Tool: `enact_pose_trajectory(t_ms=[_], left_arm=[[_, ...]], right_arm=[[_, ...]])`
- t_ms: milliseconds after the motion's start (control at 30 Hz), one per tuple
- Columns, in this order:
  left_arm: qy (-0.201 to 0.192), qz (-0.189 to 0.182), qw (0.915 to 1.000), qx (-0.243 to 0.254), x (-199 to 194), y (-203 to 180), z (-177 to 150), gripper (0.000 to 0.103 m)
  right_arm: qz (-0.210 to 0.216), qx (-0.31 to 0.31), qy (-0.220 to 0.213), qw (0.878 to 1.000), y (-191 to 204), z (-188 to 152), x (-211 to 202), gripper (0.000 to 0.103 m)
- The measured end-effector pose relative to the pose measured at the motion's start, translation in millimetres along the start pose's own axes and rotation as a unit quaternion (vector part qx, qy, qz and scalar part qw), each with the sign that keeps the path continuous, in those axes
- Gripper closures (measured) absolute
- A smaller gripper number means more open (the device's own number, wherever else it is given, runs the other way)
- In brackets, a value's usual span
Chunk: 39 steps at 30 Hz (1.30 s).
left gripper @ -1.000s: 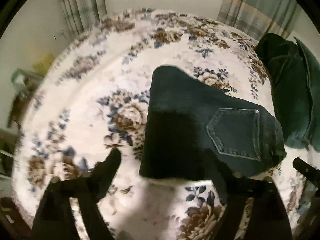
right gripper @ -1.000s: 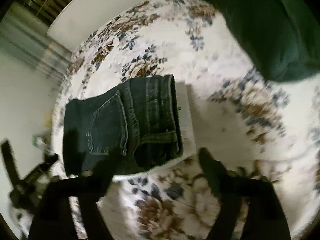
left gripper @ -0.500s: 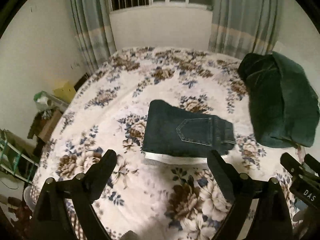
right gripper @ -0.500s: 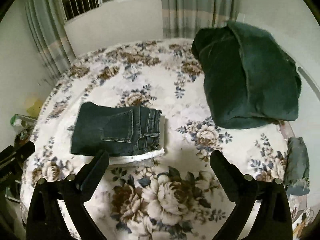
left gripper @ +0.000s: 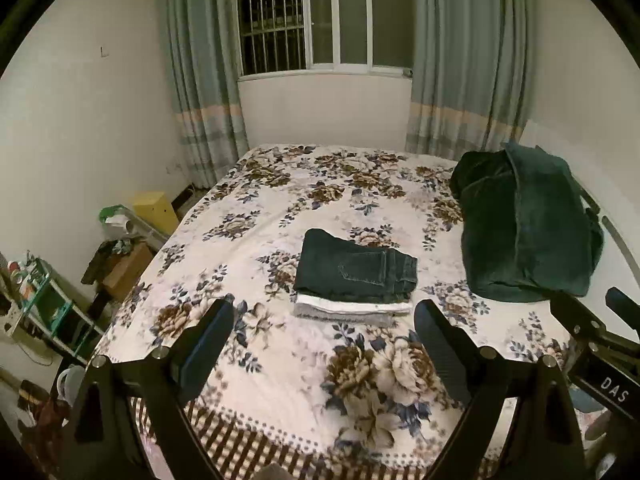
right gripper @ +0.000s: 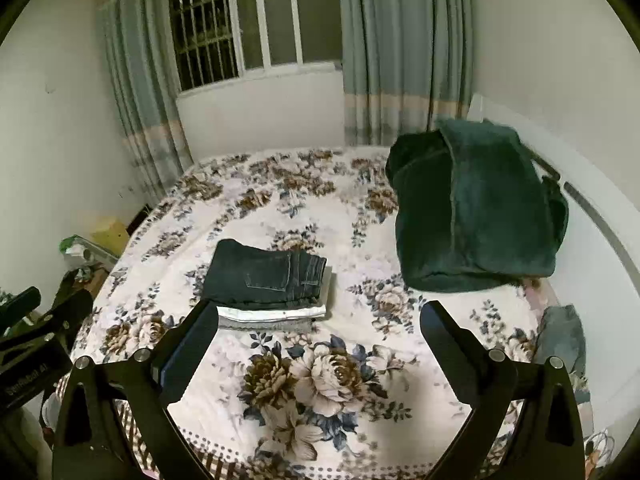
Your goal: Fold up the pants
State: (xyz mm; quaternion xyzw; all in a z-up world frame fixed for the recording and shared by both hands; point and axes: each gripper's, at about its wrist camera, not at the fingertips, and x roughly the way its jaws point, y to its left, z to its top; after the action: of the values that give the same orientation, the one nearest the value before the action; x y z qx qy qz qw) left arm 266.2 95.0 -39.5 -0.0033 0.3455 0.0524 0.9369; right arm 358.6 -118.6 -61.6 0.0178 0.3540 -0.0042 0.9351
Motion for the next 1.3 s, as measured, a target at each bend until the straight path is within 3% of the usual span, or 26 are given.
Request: enact_pose_trajectory(t_ms=[367,467,767,1300], left_arm=[[-0.031,0.017,0.9994,0.003,-72,1,-17,0.01],[-0.035,0.01,0.9993,-0.002,-77,5,-18,0.001],[-0.041,0.012,0.999,-0.016,-83,17,-20,0.0],[-0.041,0.024,0.9989,-0.008,-86,17,-27,0.0]], right_arm=[[0.027,0.002,-0.019,0.999,-16,-22,-110,0.0],[0.021,-0.003,-0.028,0.999,-13,-23,-126,0.0],[0.005,-0.011,-0.038,0.999,-7,-21,-142,0.0],[0.016,-0.018,-0.035,0.999,4,-13,-140,0.0]])
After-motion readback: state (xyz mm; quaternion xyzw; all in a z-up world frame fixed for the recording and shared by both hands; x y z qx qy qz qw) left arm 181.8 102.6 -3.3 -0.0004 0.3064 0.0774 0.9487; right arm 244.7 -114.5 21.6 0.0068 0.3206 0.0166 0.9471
